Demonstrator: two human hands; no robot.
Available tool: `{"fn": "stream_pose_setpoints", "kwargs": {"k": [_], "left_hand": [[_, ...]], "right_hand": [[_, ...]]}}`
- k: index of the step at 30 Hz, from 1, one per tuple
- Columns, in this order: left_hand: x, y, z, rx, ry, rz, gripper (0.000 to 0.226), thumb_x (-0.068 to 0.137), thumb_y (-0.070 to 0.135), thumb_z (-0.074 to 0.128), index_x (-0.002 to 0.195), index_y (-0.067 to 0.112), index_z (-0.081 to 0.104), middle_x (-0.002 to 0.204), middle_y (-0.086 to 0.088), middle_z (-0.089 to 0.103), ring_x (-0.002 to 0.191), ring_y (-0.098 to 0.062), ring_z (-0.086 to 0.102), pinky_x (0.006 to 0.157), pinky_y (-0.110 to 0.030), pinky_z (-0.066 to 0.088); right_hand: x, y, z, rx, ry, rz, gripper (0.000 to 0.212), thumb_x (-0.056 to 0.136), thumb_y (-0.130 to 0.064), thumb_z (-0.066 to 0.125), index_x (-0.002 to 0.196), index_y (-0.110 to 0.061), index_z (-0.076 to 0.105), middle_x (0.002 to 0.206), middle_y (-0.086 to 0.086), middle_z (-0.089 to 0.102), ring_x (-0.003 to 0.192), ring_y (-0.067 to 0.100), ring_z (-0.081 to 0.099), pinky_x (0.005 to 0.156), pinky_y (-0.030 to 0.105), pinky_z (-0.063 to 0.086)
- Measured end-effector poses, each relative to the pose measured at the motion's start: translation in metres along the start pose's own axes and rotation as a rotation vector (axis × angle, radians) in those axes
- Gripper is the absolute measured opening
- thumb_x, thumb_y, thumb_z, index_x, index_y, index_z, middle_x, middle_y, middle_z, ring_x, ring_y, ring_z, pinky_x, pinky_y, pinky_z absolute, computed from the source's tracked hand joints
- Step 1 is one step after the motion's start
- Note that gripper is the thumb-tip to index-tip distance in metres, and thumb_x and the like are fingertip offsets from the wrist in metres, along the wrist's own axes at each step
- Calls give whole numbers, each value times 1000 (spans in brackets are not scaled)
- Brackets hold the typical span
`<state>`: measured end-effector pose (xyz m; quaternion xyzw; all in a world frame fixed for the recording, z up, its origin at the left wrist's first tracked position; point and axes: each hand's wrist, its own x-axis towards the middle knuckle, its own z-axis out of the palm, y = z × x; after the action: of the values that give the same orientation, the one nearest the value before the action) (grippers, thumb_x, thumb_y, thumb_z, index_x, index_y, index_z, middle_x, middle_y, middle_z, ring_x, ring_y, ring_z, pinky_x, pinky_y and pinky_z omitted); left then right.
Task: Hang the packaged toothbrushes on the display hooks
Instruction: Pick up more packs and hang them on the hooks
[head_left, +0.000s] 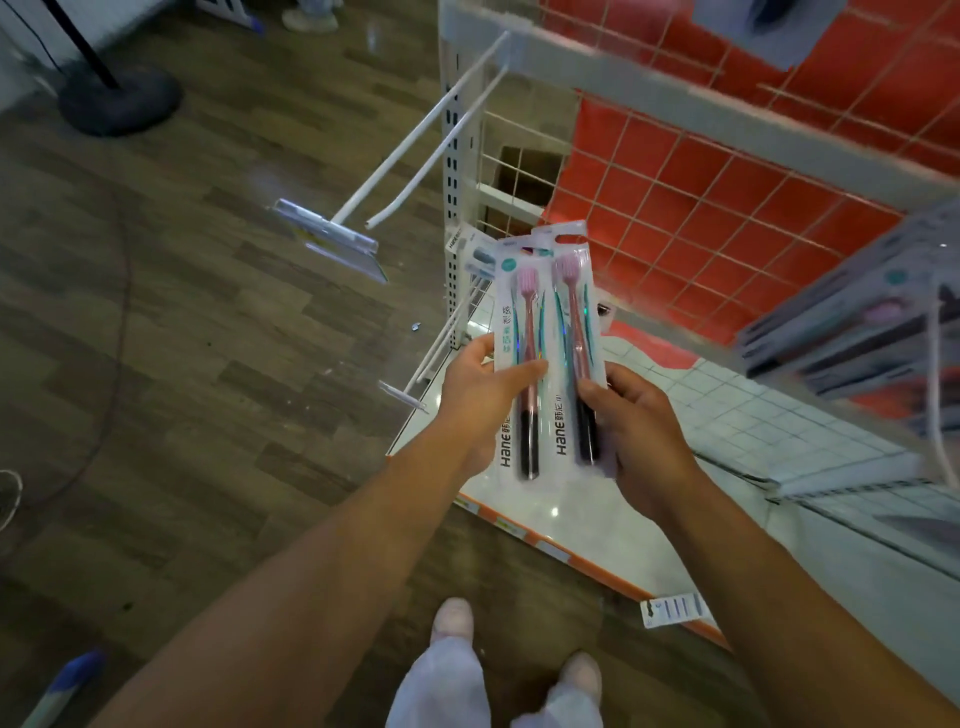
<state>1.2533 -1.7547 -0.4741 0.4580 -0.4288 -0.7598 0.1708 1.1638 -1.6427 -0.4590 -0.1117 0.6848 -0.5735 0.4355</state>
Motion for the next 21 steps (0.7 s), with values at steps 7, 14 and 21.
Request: {"fn": "stream_pose_setpoints", "kwargs": {"k": [7,14,21], "left_hand": [[-38,28,16,146,-67,55,34,86,3,69,112,21,58,107,-3,71,95,-20,70,76,-34,60],[-66,41,40,291,-194,104,30,87,5,68,104,26,55,108,-2,69,94,-16,70,67,-26,59],[-82,49,74,402,-233,234,33,83,9,73,95,34,55,102,3,70,92,-13,69,75,-28,59]], "right_hand": [[-29,-24,-7,-14,51,-23,32,88,10,50,106,-13,63,96,6,70,90,21,69,74,32,53],[-54,-39,-20,98,135,-35,18,95,-9,55,109,-17,62,100,2,73,87,16,72,78,34,57],[-76,-60,-40,158,236,-145,28,90,4,57,103,-19,65,92,-2,75,84,15,73,67,26,57]]}}
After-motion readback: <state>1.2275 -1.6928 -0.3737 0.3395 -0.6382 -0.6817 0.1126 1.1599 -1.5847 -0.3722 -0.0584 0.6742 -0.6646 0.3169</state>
